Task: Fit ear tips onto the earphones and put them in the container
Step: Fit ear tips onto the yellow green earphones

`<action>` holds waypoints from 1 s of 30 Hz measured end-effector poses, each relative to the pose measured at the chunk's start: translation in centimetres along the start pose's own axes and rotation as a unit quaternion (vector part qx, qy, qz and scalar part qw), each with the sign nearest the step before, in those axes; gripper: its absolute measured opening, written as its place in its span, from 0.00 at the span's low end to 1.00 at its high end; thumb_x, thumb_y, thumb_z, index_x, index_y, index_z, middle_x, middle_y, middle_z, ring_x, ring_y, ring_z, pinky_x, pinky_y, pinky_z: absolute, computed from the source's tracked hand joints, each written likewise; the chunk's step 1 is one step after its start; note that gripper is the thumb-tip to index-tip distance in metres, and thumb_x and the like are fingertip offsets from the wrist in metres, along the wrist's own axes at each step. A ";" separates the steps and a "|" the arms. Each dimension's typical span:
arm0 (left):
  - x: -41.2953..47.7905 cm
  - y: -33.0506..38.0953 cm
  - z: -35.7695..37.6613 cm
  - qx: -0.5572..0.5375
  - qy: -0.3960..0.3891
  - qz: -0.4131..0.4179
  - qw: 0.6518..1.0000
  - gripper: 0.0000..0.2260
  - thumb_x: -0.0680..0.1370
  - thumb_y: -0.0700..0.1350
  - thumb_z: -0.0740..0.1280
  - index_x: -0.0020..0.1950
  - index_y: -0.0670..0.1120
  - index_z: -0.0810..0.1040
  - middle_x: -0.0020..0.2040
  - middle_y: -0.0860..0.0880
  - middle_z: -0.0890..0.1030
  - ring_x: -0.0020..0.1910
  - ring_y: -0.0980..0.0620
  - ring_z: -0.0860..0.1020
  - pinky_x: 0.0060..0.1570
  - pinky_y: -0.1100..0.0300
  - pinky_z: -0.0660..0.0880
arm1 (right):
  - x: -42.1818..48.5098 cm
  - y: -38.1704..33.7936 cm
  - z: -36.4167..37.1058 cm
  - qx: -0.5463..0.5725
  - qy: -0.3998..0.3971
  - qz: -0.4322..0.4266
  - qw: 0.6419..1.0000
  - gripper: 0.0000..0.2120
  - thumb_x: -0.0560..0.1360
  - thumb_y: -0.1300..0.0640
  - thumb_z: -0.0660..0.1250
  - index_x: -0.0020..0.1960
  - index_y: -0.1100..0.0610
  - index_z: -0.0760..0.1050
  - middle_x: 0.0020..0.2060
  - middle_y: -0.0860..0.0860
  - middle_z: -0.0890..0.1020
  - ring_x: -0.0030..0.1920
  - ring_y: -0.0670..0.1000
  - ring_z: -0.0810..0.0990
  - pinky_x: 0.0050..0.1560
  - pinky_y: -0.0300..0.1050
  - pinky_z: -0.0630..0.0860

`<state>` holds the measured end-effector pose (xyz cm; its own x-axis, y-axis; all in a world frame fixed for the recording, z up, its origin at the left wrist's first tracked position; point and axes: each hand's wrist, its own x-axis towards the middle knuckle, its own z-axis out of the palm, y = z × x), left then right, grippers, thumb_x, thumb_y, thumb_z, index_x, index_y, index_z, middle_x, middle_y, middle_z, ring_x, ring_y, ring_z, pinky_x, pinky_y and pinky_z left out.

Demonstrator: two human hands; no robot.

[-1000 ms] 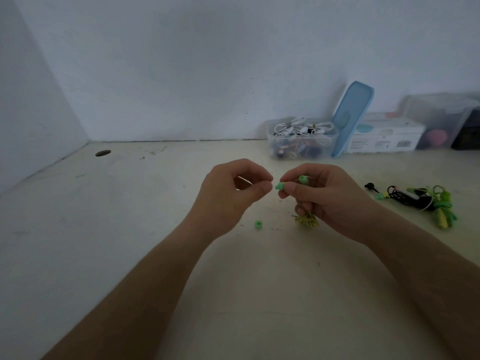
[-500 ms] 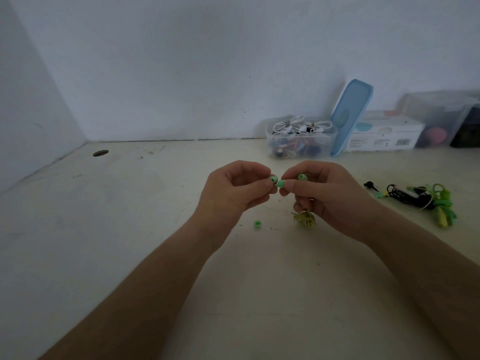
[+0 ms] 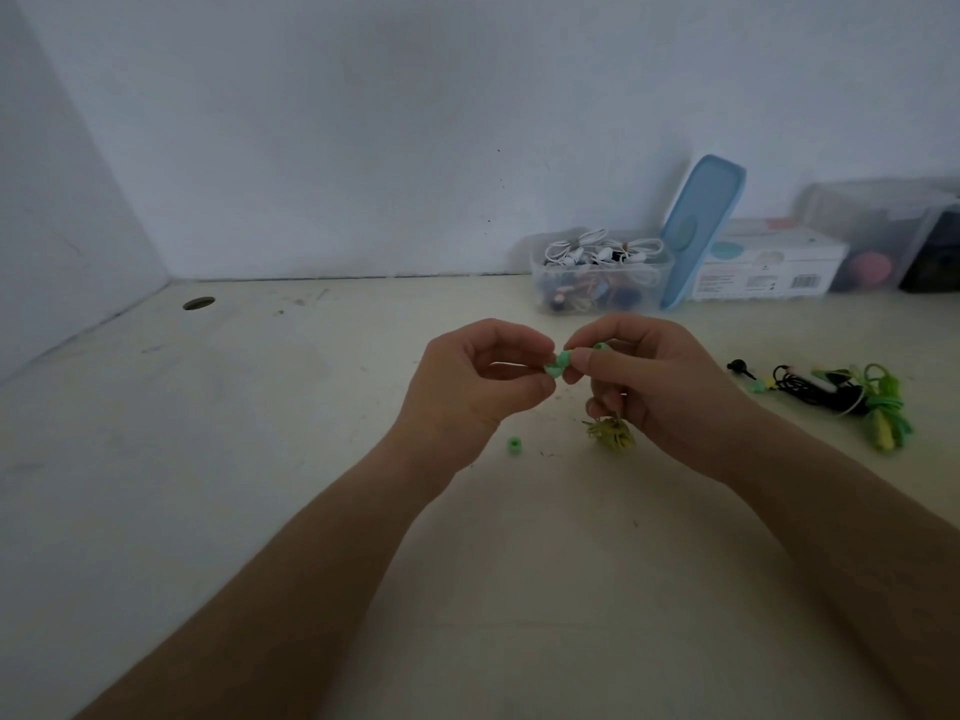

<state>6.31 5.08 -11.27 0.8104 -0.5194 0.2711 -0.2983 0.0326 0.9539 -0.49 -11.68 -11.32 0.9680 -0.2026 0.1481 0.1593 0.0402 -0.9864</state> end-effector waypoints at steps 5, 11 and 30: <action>0.1 0.0 0.1 -0.012 0.003 0.005 1.000 0.11 0.70 0.30 0.73 0.48 0.43 0.82 0.44 0.47 0.86 0.44 0.50 0.85 0.46 0.62 0.79 | 0.0 0.0 0.0 -0.004 -0.005 -0.006 1.000 0.05 0.75 0.67 0.68 0.44 0.60 0.80 0.35 0.57 0.81 0.25 0.47 0.69 0.33 0.42 0.76; 0.2 -0.1 -0.1 -0.052 0.011 -0.007 0.999 0.11 0.71 0.30 0.73 0.50 0.42 0.82 0.45 0.47 0.86 0.46 0.51 0.84 0.47 0.63 0.79 | 0.1 0.0 -0.2 -0.005 0.000 -0.005 1.000 0.04 0.75 0.68 0.68 0.45 0.61 0.80 0.38 0.60 0.82 0.26 0.48 0.69 0.35 0.43 0.77; 0.2 -0.4 0.0 -0.052 0.008 -0.021 0.998 0.12 0.71 0.31 0.73 0.48 0.46 0.82 0.47 0.47 0.86 0.49 0.50 0.84 0.55 0.52 0.79 | -0.1 -0.1 -0.3 -0.005 -0.013 -0.004 1.000 0.05 0.76 0.68 0.67 0.47 0.62 0.80 0.40 0.61 0.83 0.27 0.49 0.71 0.37 0.45 0.79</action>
<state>6.63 4.95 -11.56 0.8292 -0.5091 0.2308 -0.2097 0.0995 0.9727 -0.63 -11.92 -11.21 0.9714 -0.1780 0.1570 0.1646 0.0288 -0.9859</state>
